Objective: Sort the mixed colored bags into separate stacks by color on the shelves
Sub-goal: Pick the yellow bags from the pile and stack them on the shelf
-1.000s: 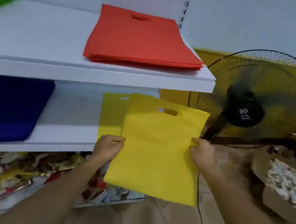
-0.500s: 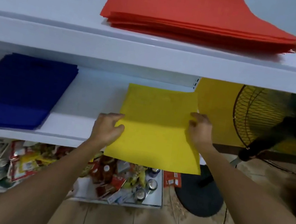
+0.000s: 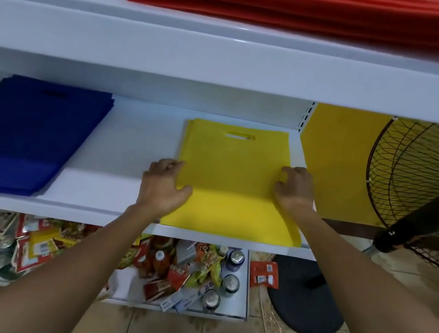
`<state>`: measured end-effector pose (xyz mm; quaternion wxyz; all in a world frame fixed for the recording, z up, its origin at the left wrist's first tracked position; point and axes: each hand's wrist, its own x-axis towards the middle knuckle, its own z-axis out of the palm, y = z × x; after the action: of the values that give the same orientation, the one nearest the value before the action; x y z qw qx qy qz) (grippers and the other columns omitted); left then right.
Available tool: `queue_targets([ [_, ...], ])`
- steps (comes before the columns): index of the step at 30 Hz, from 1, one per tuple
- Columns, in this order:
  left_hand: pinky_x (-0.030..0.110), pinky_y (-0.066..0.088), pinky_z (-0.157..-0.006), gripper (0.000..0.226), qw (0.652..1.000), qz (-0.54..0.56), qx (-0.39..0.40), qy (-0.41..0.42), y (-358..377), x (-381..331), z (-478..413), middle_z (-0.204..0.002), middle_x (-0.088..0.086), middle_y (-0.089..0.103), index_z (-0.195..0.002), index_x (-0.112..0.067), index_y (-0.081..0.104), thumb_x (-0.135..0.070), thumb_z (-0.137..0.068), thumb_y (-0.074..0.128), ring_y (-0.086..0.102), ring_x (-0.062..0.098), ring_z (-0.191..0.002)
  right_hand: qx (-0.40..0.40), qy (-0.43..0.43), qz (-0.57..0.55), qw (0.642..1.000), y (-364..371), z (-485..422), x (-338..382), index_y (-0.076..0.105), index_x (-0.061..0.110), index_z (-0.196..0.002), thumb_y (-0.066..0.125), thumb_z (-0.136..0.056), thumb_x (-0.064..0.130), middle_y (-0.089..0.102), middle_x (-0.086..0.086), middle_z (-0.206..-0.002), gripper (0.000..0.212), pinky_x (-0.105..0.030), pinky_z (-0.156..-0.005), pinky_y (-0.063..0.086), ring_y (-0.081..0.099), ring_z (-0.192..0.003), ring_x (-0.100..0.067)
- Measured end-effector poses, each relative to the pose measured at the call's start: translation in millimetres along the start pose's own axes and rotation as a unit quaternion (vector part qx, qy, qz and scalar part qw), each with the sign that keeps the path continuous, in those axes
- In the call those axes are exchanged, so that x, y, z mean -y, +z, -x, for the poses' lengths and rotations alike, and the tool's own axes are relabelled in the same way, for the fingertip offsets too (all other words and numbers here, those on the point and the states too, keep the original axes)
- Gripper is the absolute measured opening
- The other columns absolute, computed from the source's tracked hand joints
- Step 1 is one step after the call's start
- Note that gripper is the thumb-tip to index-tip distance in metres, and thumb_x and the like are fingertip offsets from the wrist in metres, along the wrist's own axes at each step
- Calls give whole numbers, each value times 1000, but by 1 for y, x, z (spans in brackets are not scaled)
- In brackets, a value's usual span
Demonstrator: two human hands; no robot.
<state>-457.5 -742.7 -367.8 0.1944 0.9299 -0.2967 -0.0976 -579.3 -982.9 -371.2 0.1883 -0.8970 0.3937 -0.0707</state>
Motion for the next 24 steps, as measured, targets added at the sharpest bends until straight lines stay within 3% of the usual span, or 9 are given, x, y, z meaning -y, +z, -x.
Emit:
queue_targets([
  [3,36,41,-94,67,998,45,0,-39,1,-4,-6,-128,14,49,-136,-17,42,-45,-76,46,43,30,-118,4,58,37,998,0,1,0,47,7,-129,46,-91,16,45,-20,-129,38,-36,-97,32,38,-122,-35],
  [7,40,44,-92,68,994,80,52,-49,-5,-12,-9,-122,16,52,-140,-17,37,-45,-80,50,49,34,-111,53,21,-47,997,-10,0,5,39,9,-139,45,-91,4,42,-22,-132,48,-34,-90,39,46,-118,-36],
  [11,34,45,-77,53,996,76,31,-30,-20,-16,5,-105,17,58,-128,-11,48,-31,-80,58,55,35,-98,24,10,49,998,-25,8,4,37,11,-140,46,-91,12,38,-17,-141,50,-40,-101,33,35,-129,-34],
  [14,36,44,-90,53,997,62,12,-41,-38,-15,21,-121,20,54,-133,-8,47,-20,-83,62,52,35,-110,16,-12,61,998,-43,16,21,38,11,-138,46,-90,11,38,-16,-141,49,-43,-99,36,32,-130,-34],
  [19,34,32,-107,60,992,70,-10,-109,-84,5,64,-141,13,40,-140,-17,39,-28,-84,58,38,27,-129,-21,-113,64,991,-63,25,79,56,3,-114,48,-86,15,59,-19,-120,31,-39,-90,38,49,-115,-34],
  [24,35,34,-103,58,972,52,-101,-208,-148,36,150,-138,15,43,-138,-13,42,-29,-85,59,40,30,-126,82,-254,4,964,-60,70,174,41,13,-137,48,-91,20,48,-12,-137,47,-36,-96,39,45,-125,-28],
])
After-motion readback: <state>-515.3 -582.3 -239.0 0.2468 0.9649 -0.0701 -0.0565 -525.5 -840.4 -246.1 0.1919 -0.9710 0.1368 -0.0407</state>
